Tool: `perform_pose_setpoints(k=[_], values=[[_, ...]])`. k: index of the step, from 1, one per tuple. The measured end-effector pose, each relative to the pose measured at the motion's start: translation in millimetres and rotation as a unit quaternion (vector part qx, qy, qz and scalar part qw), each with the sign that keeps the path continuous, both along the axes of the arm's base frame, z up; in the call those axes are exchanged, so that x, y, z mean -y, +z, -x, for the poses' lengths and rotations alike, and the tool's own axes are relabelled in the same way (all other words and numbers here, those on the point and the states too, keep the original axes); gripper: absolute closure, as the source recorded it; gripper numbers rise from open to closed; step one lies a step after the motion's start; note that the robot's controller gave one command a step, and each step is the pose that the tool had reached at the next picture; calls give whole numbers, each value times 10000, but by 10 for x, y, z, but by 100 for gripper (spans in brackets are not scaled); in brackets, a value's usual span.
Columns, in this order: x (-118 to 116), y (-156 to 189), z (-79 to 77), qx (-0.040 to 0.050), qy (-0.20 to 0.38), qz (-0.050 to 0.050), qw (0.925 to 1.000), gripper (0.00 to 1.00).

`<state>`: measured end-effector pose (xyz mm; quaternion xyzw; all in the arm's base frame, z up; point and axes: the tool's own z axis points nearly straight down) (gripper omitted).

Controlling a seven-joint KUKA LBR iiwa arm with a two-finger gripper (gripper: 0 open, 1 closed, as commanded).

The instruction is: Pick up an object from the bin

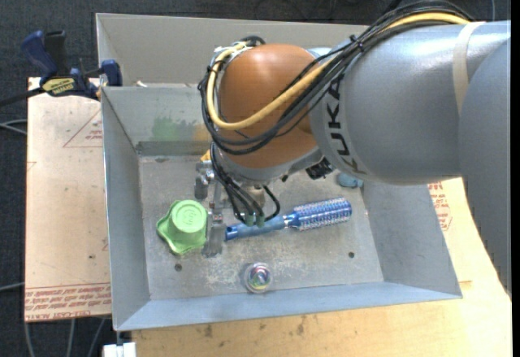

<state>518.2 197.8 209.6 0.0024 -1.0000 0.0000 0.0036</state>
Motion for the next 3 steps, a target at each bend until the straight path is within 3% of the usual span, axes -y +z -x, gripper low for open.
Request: perform_pose_setpoints(k=[1,2,3], values=[[97,-1136,-330,139,2495,-34,9683,0],[90,-1268,-552,219,2192,-72,9754,0],[94,-1253,-556,216,2183,-67,9756,100]])
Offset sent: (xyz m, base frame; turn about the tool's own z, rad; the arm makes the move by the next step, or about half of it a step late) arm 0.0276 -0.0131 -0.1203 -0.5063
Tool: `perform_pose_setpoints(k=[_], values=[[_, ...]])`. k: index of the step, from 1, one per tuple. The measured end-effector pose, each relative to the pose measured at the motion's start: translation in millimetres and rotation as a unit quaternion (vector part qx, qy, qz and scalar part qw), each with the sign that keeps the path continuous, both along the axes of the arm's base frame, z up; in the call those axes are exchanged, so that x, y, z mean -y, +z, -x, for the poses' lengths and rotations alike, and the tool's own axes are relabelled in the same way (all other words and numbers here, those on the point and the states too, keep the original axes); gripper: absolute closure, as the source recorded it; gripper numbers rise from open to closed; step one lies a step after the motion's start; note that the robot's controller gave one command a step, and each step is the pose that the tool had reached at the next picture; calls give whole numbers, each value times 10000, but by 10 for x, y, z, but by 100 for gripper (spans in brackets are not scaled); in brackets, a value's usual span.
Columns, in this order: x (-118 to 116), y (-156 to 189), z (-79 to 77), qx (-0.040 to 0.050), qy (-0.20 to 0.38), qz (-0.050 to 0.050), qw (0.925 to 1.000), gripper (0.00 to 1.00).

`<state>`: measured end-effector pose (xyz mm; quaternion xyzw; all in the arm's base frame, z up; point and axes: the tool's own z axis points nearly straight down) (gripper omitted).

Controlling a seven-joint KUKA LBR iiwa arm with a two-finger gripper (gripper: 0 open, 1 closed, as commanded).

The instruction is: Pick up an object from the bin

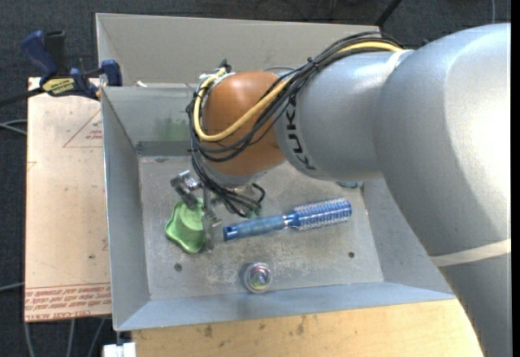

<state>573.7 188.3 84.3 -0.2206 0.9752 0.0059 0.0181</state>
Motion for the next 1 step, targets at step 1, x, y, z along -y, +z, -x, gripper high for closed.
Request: perform_pose_setpoints(k=[1], values=[[196,1,-302,-69,-450,4,9990,100]])
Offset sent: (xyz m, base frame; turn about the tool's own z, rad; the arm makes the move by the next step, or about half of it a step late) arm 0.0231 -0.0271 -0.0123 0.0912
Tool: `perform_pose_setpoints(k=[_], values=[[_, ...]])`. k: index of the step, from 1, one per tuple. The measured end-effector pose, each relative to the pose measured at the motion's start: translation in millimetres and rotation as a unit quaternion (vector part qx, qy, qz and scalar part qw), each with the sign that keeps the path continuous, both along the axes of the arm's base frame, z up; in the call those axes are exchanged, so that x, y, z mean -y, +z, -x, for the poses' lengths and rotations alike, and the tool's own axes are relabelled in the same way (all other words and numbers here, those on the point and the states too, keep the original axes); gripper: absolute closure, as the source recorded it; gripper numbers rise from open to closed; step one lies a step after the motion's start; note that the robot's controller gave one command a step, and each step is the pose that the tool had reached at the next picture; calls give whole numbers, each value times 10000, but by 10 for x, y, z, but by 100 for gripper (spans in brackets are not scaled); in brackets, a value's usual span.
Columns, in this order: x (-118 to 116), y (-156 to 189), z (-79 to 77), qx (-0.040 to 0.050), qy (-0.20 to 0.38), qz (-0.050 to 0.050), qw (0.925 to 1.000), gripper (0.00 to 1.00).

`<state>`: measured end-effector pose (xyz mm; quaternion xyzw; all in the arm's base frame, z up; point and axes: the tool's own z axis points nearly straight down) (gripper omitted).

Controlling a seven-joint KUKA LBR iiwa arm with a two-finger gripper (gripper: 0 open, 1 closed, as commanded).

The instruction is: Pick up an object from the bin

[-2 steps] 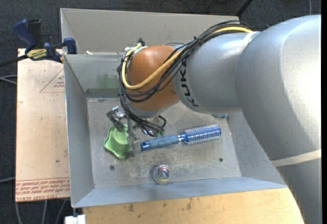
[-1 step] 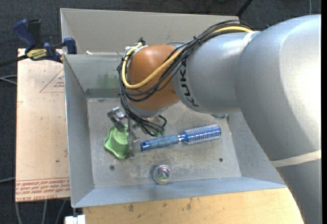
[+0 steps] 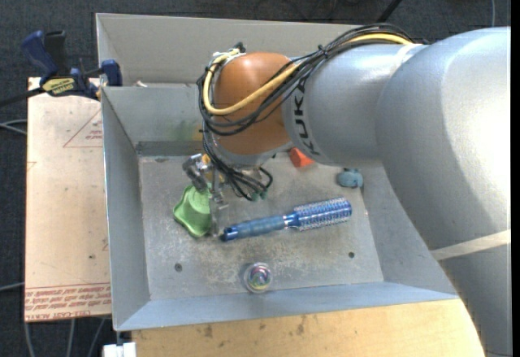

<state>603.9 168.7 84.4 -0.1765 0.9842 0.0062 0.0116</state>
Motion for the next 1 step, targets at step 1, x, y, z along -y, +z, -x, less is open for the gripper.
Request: perform_pose_setpoints(k=[1], values=[[310,1463,-350,-33,1891,96,9819,100]])
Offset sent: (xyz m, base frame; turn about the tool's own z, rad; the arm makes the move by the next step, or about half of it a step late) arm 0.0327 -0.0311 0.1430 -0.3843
